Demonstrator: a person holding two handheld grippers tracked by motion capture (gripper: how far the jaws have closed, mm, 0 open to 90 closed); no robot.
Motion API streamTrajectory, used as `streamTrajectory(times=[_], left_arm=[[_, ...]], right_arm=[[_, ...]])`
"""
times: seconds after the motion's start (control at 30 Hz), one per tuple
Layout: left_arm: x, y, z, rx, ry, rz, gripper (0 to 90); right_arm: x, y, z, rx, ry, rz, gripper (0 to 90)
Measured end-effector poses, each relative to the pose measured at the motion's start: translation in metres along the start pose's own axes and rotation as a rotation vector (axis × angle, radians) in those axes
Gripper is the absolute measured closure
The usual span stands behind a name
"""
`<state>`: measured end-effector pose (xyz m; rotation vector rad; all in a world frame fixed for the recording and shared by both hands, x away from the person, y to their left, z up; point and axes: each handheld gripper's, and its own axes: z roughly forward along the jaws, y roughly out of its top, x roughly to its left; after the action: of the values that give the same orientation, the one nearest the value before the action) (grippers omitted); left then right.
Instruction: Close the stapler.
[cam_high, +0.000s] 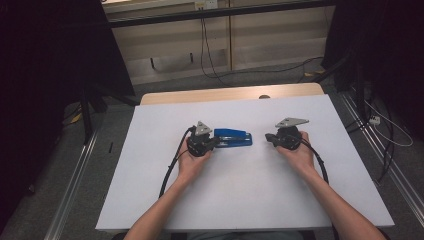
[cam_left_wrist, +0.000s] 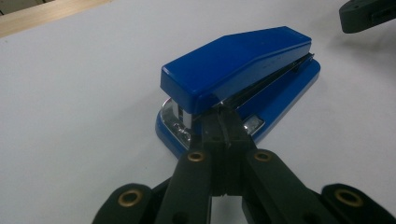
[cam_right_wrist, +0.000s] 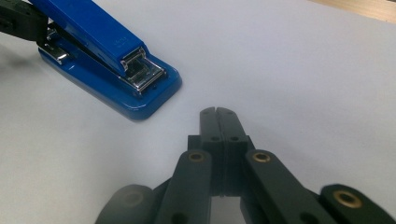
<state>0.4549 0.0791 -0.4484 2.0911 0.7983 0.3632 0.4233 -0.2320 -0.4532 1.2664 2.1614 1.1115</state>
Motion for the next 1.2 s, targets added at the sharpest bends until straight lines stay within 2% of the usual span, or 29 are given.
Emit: streamTrajectory(times=[0.4, 0.53, 0.57, 0.7, 0.9, 1.07, 1.2], left_arm=[[0.001, -0.0005, -0.0013, 0.002, -0.019, -0.039, 89.7], [0.0006, -0.0008, -0.002, 0.003, -0.048, -0.029, 86.3], [0.0011, -0.001, -0.0022, 0.003, -0.046, -0.012, 85.5], [0.0016, -0.0012, -0.003, 0.005, -0.053, -0.03, 83.9], [0.0012, -0.0024, -0.0045, 0.008, -0.086, -0.057, 81.6], [-0.001, -0.0021, -0.0048, 0.02, -0.087, -0.046, 77.7], [-0.0031, -0.0027, -0.0059, 0.022, -0.085, -0.041, 74.4]], right_arm=[[-0.0021, 0.0003, -0.0036, -0.057, 0.013, 0.015, 90.0], [-0.0021, 0.0, -0.0036, -0.062, 0.018, 0.029, 87.4], [-0.0018, 0.0001, -0.0037, -0.064, 0.018, 0.031, 86.0], [-0.0007, -0.0002, -0.0046, -0.069, 0.025, 0.036, 83.7], [-0.0016, 0.0004, -0.0072, -0.086, 0.032, 0.065, 72.9], [-0.0015, 0.0005, -0.0067, -0.09, 0.045, 0.073, 66.0], [0.0003, 0.0019, -0.0071, -0.098, 0.043, 0.07, 56.6]])
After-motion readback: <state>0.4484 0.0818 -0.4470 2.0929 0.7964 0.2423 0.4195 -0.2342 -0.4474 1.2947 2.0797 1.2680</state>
